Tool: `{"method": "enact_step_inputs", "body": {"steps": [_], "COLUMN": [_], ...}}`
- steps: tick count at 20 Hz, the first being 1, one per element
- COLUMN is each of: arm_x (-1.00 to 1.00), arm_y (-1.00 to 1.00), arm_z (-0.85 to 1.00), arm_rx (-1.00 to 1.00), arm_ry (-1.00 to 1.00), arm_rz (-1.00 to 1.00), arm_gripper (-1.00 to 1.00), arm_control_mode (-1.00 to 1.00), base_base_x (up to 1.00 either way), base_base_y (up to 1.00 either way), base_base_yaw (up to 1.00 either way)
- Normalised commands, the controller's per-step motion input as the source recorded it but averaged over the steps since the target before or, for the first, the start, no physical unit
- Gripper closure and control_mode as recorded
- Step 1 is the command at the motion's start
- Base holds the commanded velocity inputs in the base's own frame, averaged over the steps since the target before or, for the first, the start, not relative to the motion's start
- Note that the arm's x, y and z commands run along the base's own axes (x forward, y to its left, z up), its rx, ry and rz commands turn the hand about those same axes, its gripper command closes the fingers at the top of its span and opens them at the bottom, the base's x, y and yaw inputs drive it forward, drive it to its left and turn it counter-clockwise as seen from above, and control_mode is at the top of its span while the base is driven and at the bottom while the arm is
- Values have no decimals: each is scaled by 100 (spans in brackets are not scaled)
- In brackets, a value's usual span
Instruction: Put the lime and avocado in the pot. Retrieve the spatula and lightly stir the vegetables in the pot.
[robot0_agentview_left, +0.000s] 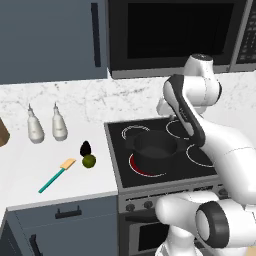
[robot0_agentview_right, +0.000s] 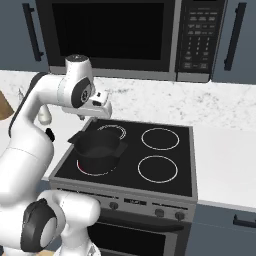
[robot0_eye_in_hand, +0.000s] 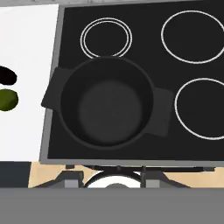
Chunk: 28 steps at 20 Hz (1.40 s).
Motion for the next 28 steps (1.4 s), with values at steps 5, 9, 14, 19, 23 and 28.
{"method": "enact_step_inputs", "body": {"steps": [5, 9, 14, 19, 23, 28], "arm_x": [-14, -21, 3, 53, 57, 34], "arm_y": [19, 100, 100, 100, 100, 100], "arm_z": [-13, -28, -67, -85, -41, -11], "arm_rx": [0, -1, 0, -4, -10, -15], "arm_ry": [0, -2, 9, 31, 21, 15], "arm_rz": [1, 9, 16, 2, 3, 9], "arm_gripper": [-100, -100, -100, -100, -100, -100], "arm_control_mode": [-100, -100, -100, -100, -100, -100], "base_base_x": [0, 0, 0, 0, 0, 0], "base_base_y": [0, 0, 0, 0, 0, 0], "base_base_yaw": [0, 0, 0, 0, 0, 0]}}
